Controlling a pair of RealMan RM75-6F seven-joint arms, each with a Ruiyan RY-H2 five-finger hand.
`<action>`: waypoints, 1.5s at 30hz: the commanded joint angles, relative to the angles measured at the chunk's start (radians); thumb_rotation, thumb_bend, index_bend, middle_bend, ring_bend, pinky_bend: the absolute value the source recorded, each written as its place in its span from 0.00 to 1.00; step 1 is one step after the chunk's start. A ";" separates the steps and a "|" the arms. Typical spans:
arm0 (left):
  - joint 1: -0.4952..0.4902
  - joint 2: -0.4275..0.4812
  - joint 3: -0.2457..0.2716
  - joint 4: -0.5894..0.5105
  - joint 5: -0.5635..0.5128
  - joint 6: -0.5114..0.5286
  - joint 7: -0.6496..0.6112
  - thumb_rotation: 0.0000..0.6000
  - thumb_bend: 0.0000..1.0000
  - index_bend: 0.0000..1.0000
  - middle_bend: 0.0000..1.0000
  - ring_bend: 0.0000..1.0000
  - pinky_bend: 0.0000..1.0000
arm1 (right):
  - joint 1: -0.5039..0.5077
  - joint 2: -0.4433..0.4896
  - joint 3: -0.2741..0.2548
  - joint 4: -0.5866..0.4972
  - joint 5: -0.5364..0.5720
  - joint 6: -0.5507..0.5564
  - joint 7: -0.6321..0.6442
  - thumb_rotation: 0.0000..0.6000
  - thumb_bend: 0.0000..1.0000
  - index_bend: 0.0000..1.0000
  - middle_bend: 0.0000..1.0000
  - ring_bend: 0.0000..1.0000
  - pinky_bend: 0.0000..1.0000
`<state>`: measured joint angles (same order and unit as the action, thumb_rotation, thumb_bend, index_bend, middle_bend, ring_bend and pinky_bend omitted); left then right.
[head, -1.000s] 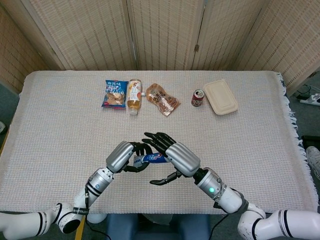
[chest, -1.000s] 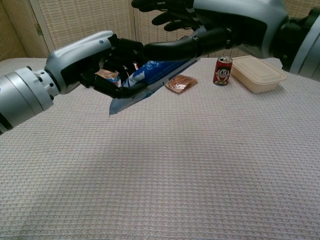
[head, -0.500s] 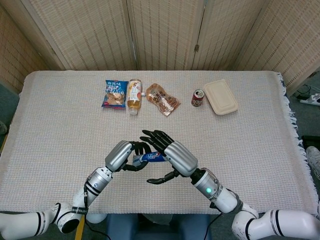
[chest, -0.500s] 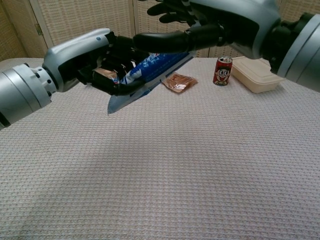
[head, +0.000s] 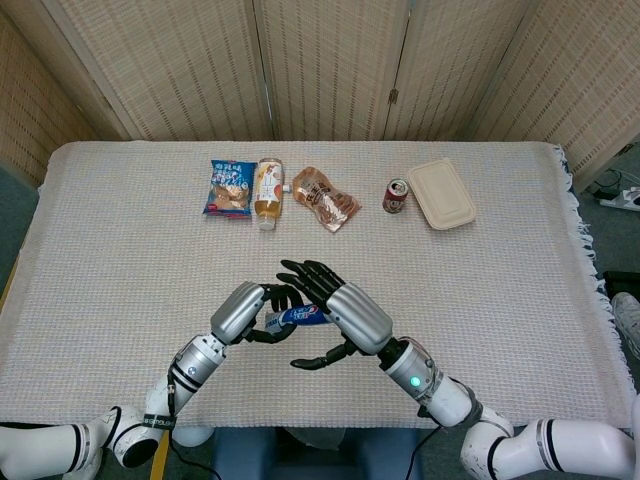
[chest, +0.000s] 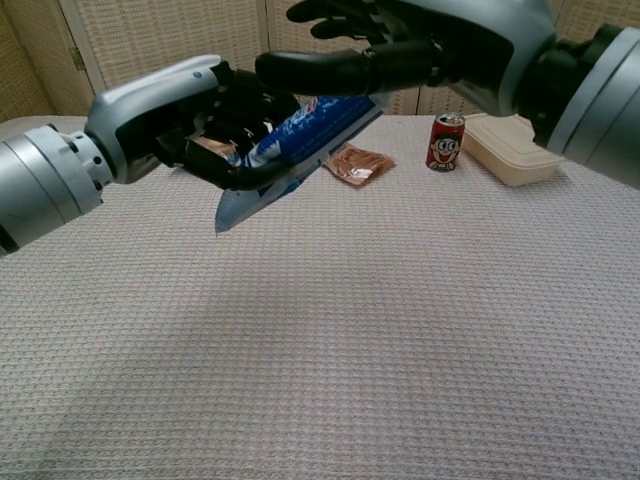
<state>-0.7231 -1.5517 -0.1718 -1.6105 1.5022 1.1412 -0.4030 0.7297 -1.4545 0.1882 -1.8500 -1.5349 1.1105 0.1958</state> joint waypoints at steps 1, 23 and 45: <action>0.000 0.002 -0.002 -0.001 0.000 0.000 -0.011 1.00 0.82 0.75 0.79 0.67 0.57 | -0.001 -0.002 -0.002 0.002 -0.011 0.008 0.015 0.48 0.04 0.00 0.00 0.00 0.00; 0.006 -0.003 0.047 0.162 0.036 -0.001 0.095 1.00 0.82 0.75 0.79 0.66 0.54 | -0.089 0.189 -0.043 -0.075 -0.084 0.111 0.021 0.48 0.04 0.00 0.00 0.00 0.00; -0.025 -0.101 -0.003 0.217 -0.418 -0.180 0.782 1.00 0.73 0.63 0.70 0.55 0.47 | -0.202 0.351 -0.067 -0.102 -0.096 0.201 -0.018 0.48 0.04 0.00 0.00 0.00 0.00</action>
<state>-0.7448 -1.6209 -0.1551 -1.4048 1.1394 0.9580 0.3281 0.5301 -1.1051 0.1221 -1.9527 -1.6304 1.3095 0.1778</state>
